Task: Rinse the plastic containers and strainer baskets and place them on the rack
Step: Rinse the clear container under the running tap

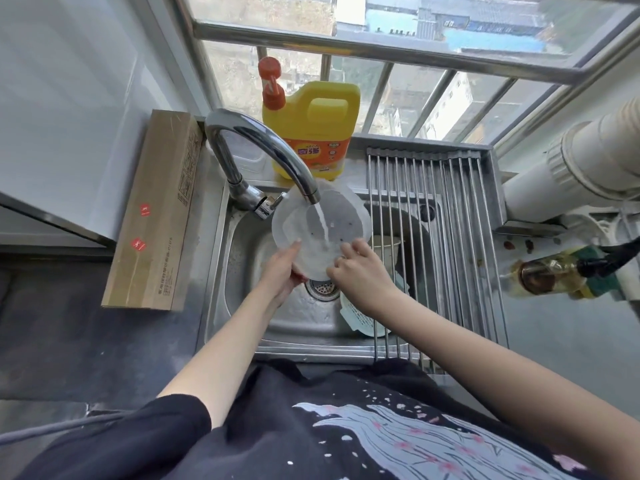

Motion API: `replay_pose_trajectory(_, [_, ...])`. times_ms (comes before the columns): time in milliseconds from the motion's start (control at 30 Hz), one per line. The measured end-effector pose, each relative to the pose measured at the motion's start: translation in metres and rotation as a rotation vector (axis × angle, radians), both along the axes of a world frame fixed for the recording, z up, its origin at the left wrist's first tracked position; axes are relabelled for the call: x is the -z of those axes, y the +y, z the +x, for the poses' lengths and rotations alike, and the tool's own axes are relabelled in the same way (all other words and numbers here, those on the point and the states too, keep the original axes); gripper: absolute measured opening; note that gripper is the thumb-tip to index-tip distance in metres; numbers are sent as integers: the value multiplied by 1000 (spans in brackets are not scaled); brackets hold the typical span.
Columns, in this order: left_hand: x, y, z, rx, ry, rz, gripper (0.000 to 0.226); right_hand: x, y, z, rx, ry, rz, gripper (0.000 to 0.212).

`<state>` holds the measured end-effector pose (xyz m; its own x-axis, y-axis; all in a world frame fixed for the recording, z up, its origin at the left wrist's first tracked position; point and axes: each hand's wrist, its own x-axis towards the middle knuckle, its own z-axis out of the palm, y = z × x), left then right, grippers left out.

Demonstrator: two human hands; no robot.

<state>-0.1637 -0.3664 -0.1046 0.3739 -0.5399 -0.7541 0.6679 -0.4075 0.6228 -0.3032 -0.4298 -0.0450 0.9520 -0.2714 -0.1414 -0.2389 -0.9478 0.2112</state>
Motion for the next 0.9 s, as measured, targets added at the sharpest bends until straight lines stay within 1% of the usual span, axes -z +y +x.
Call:
replay_pose_trajectory(33, [0,-3,-3,12,54,-18,20,-4,0,-2,-41,-1,-34,7])
replay_pose_trajectory(67, [0,-5,-5,28,103,-19,20,-8,0,-2,-65,12,-23,9])
replay_pose_trajectory(167, [-8,-13,-13,149,165,91,27,-25,-3,-4,-63,78,88,17])
replay_pose_trajectory(233, [-11,-14,-13,246,154,199,31,-28,-11,-7,-3,150,274,30])
replay_pose_trajectory(267, [-12,-14,-10,276,135,256,31,-28,-16,-9,71,147,406,32])
replay_pose_trajectory(300, [-13,-14,-7,294,101,308,29,-25,-20,-11,147,126,538,28])
replay_pose_trajectory(333, [-14,-13,-3,304,41,346,25,-19,-23,-14,222,86,660,20])
replay_pose_trajectory(400, [-23,-13,5,323,-150,379,14,-2,-25,-18,345,26,863,5])
replay_pose_trajectory(433, [-28,-12,8,338,-278,387,12,5,-21,-17,384,23,919,7])
replay_pose_trajectory(500, [-34,-11,17,397,-556,395,17,21,-8,-13,395,42,931,14])
replay_pose_trajectory(600, [-37,-3,30,550,-1037,372,27,46,7,-8,386,64,835,30])
replay_pose_trajectory(633, [-37,1,32,618,-1198,364,32,50,9,-8,407,71,830,37])
replay_pose_trajectory(667, [-35,7,35,667,-1332,341,35,52,9,-10,441,35,833,46])
replay_pose_trajectory(700, [-31,13,37,683,-1396,319,37,54,8,-12,490,-64,831,53])
replay_pose_trajectory(733, [-28,20,38,671,-1404,297,38,54,8,-15,570,-210,808,56])
replay_pose_trajectory(767, [-25,28,38,639,-1391,281,38,53,7,-17,687,-365,795,53])
replay_pose_trajectory(800, [-19,35,39,594,-1356,274,40,51,5,-18,816,-476,808,46])
replay_pose_trajectory(833, [-16,40,39,548,-1315,259,43,50,2,-16,930,-529,858,40])
replay_pose_trajectory(867, [-10,45,38,522,-1274,243,47,48,-1,-14,1011,-531,927,37])
replay_pose_trajectory(900, [-3,48,38,515,-1221,228,49,48,-4,-12,1050,-502,975,40])
